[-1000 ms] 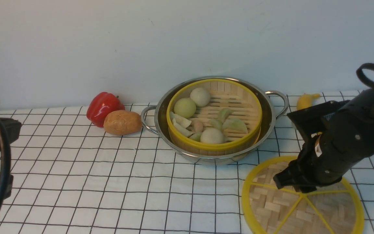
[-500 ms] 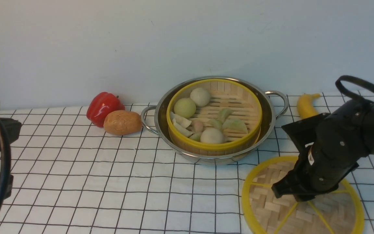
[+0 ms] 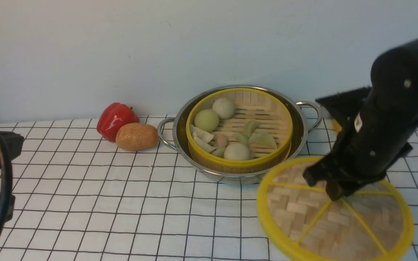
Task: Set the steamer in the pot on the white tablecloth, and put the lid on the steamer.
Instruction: 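Place the bamboo steamer lid onto the steamer basket in the pot with the right gripper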
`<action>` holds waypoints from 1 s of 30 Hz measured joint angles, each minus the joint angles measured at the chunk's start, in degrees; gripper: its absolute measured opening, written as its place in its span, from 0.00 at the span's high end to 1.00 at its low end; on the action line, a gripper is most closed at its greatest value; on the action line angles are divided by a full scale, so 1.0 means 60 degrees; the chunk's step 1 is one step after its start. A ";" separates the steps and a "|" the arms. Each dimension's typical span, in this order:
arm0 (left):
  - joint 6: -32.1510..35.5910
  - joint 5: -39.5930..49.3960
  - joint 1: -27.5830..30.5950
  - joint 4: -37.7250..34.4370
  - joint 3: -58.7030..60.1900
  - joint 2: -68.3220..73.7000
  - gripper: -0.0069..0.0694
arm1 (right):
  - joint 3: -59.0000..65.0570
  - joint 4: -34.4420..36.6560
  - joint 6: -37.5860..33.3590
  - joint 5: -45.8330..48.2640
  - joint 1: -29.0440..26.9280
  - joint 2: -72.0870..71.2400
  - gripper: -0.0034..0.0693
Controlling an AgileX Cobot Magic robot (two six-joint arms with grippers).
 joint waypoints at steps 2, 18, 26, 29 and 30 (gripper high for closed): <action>0.0000 0.0000 0.0000 0.0000 0.0000 0.0000 0.91 | -0.1038 0.0178 -0.0146 0.0010 0.0009 0.0160 0.75; 0.0000 0.0000 0.0000 0.0000 0.0000 0.0000 0.91 | -0.8525 0.0349 -0.0595 0.0028 0.0019 0.5598 0.75; 0.0000 0.0000 0.0000 0.0000 0.0000 0.0000 0.91 | -0.8740 0.0171 -0.0595 0.0058 0.0019 0.6011 0.75; 0.0000 0.0000 0.0000 0.0000 0.0000 0.0000 0.91 | -0.8740 0.0109 -0.0606 0.0062 0.0019 0.6131 0.75; 0.0000 0.0000 0.0000 0.0000 0.0000 0.0000 0.91 | -0.8740 0.0100 -0.0607 0.0062 0.0019 0.6132 0.75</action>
